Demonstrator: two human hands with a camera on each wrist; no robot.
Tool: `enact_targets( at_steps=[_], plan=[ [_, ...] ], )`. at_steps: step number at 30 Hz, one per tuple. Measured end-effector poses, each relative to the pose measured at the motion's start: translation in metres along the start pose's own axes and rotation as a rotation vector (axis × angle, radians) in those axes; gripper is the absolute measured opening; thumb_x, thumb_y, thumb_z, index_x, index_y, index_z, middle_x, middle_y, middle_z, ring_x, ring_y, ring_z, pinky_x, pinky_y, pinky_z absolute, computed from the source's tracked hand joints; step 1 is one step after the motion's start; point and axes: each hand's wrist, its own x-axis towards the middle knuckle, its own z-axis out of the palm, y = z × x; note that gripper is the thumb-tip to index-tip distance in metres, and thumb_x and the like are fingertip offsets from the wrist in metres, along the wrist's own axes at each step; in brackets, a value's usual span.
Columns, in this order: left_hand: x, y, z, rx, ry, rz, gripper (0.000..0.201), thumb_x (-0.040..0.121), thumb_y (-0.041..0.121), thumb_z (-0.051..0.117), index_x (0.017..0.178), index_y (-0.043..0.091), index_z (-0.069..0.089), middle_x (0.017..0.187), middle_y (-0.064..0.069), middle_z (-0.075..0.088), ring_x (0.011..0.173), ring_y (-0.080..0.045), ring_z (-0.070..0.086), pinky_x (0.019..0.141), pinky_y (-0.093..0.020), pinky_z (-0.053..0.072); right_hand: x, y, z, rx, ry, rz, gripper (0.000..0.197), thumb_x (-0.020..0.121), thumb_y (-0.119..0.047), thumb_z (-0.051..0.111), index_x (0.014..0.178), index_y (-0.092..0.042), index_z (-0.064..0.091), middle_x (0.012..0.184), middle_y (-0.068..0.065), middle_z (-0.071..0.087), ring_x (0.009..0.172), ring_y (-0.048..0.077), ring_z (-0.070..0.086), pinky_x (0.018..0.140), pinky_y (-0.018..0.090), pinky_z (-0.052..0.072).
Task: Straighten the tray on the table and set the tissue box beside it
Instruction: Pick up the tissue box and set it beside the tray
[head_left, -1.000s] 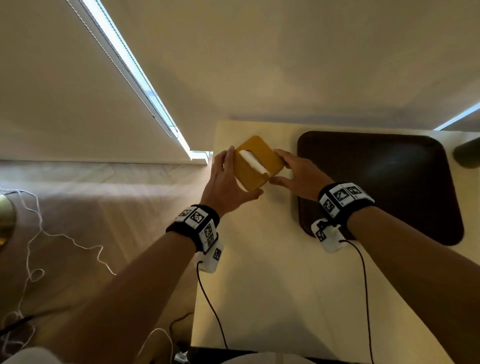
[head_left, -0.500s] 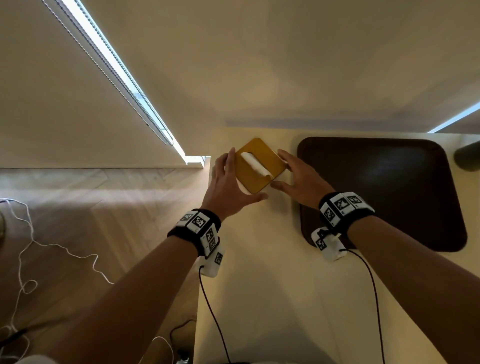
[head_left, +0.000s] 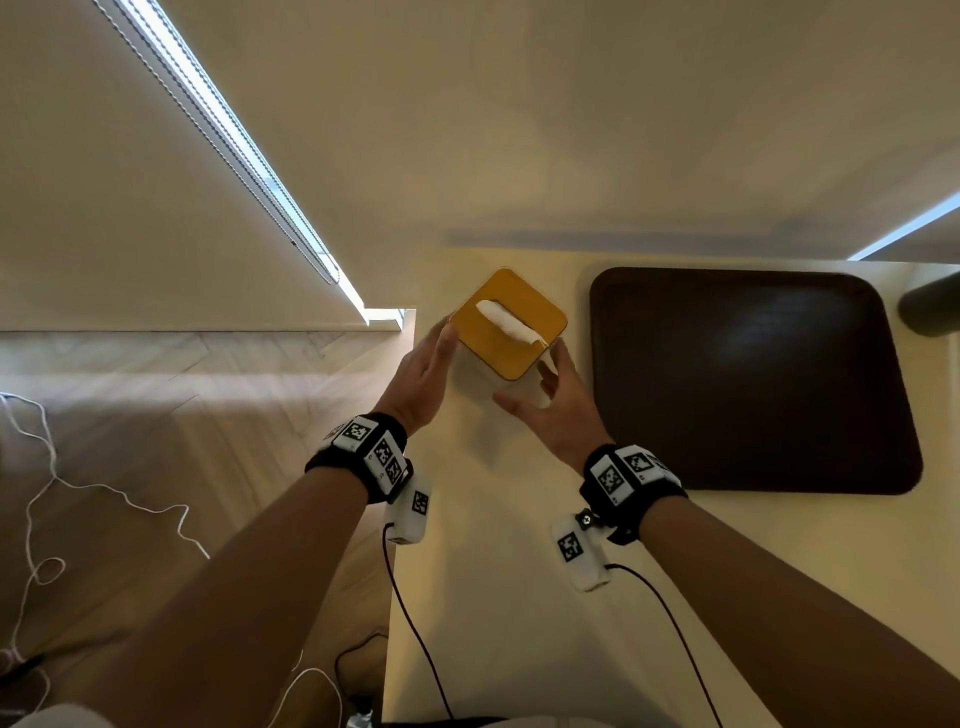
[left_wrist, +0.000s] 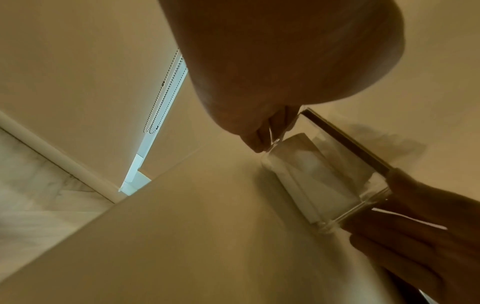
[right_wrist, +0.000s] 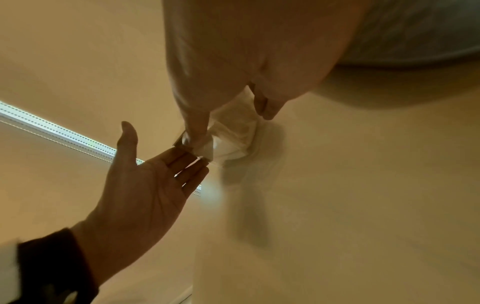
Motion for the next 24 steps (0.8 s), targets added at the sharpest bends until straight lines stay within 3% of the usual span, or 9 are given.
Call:
enact_targets(
  at_steps=[4,6,8,11,14,18,22,24],
  plan=[
    [-0.011,0.004,0.007,0.016,-0.016,0.042,0.057,0.101,0.063,0.020,0.151,0.040,0.037,0.144,0.016,0.047,0.137,-0.008,0.044,0.113,-0.029,0.033,0.005,-0.008,-0.017,-0.025,0.002,-0.043,0.088,0.075,-0.037,0.083,0.140,-0.051,0.025,0.124,-0.036,0.043,0.114,-0.010,0.045,0.096,0.023,0.040],
    [-0.016,0.008,0.012,0.029,-0.018,0.060,0.052,0.104,0.056,0.022,0.151,0.039,0.037,0.144,0.016,0.048,0.137,-0.007,0.044,0.113,-0.029,0.033,0.011,-0.011,-0.027,-0.038,-0.006,-0.037,0.085,0.076,-0.035,0.082,0.139,-0.053,0.027,0.120,-0.035,0.047,0.109,-0.015,0.047,0.090,0.017,0.041],
    [-0.019,0.011,0.017,0.055,-0.018,0.080,0.045,0.108,0.047,0.026,0.151,0.039,0.037,0.144,0.017,0.050,0.136,-0.005,0.046,0.113,-0.029,0.035,0.018,-0.012,-0.036,-0.071,-0.012,-0.037,0.083,0.078,-0.033,0.081,0.142,-0.045,0.031,0.119,-0.030,0.052,0.109,-0.013,0.049,0.085,0.011,0.040],
    [-0.017,0.014,0.024,0.108,-0.003,0.093,0.042,0.109,0.042,0.031,0.151,0.040,0.037,0.140,0.013,0.059,0.124,-0.007,0.056,0.103,-0.025,0.042,0.031,-0.013,-0.045,-0.170,-0.050,-0.059,0.085,0.078,-0.037,0.080,0.147,-0.032,0.030,0.120,-0.020,0.055,0.114,0.004,0.053,0.090,0.019,0.040],
    [-0.012,0.011,0.028,0.162,0.051,0.081,0.041,0.109,0.038,0.034,0.149,0.036,0.041,0.121,0.005,0.070,0.103,-0.013,0.066,0.088,-0.028,0.048,0.041,-0.011,-0.050,-0.226,-0.091,-0.075,0.090,0.080,-0.037,0.079,0.151,-0.025,0.025,0.128,-0.008,0.055,0.117,0.010,0.051,0.095,0.023,0.040],
    [-0.007,0.008,0.028,0.196,0.096,0.066,0.039,0.109,0.038,0.035,0.147,0.034,0.044,0.113,0.003,0.072,0.094,-0.016,0.066,0.082,-0.027,0.048,0.049,-0.009,-0.049,-0.240,-0.119,-0.094,0.092,0.081,-0.037,0.077,0.152,-0.026,0.020,0.137,0.002,0.054,0.121,0.014,0.051,0.096,0.026,0.040],
    [-0.004,0.006,0.025,0.215,0.112,0.048,0.039,0.108,0.039,0.036,0.145,0.034,0.046,0.103,0.004,0.072,0.088,-0.014,0.065,0.079,-0.025,0.047,0.056,-0.008,-0.048,-0.241,-0.139,-0.094,0.091,0.080,-0.042,0.077,0.151,-0.031,0.022,0.136,-0.001,0.056,0.123,0.015,0.053,0.101,0.034,0.043],
    [-0.002,0.004,0.025,0.215,0.126,0.040,0.039,0.108,0.039,0.036,0.145,0.033,0.047,0.096,0.005,0.070,0.083,-0.009,0.063,0.075,-0.018,0.044,0.057,-0.009,-0.048,-0.247,-0.143,-0.095,0.092,0.079,-0.044,0.077,0.151,-0.032,0.021,0.135,-0.003,0.056,0.122,0.014,0.054,0.101,0.034,0.043]
  ],
)
